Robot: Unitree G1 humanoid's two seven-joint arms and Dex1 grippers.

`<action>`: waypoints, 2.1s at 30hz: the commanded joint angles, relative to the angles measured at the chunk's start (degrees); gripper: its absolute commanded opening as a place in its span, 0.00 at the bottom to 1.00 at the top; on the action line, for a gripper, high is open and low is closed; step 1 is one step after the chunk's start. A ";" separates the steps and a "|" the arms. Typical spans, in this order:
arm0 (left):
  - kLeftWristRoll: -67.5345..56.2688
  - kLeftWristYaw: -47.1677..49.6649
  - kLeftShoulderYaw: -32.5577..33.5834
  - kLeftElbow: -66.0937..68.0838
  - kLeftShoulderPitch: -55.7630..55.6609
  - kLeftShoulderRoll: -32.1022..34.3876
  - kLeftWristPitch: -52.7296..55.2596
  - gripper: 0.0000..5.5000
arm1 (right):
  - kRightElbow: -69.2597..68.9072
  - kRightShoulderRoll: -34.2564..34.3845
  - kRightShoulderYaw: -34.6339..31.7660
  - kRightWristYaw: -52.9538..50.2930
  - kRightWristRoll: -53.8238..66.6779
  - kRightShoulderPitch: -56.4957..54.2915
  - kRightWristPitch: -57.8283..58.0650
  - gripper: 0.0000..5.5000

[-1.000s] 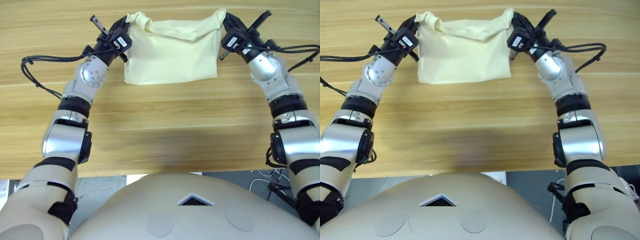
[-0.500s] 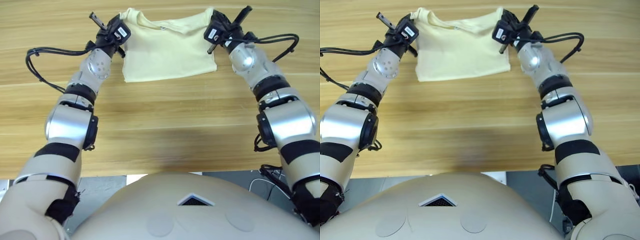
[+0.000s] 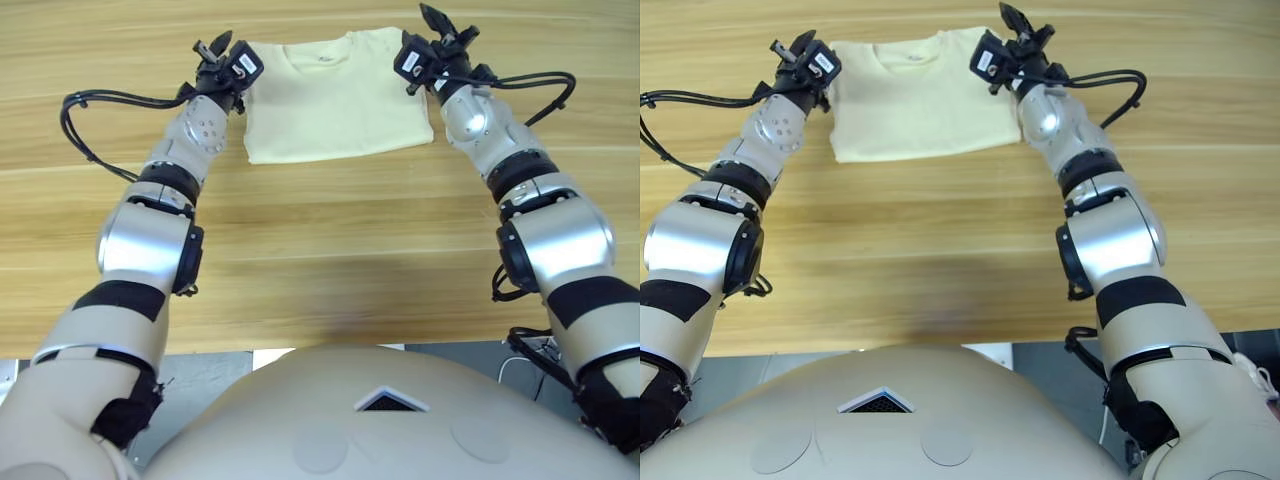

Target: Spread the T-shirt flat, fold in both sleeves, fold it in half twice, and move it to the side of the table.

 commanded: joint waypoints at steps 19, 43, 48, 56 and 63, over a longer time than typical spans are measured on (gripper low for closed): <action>-32.86 -17.21 32.36 -5.84 15.95 5.89 -9.95 0.40 | -8.33 0.21 23.87 24.73 -6.75 10.06 -33.60 0.44; 13.29 -25.46 -16.42 -9.82 7.13 2.41 -25.68 0.40 | -49.40 -18.01 -9.50 40.76 50.84 40.92 -14.18 0.44; 13.14 -21.46 -17.79 -5.21 10.16 5.46 -20.52 0.40 | -50.50 -16.02 -6.98 42.59 41.10 43.83 -15.24 0.44; -5.78 -16.34 -4.47 -14.47 24.93 7.77 -19.92 0.40 | -52.27 -16.07 -7.15 42.57 33.86 47.18 -15.22 0.44; -23.09 -15.80 5.05 -57.48 37.11 0.35 0.24 0.40 | -59.77 -14.59 -4.54 43.06 29.17 49.83 -13.72 0.44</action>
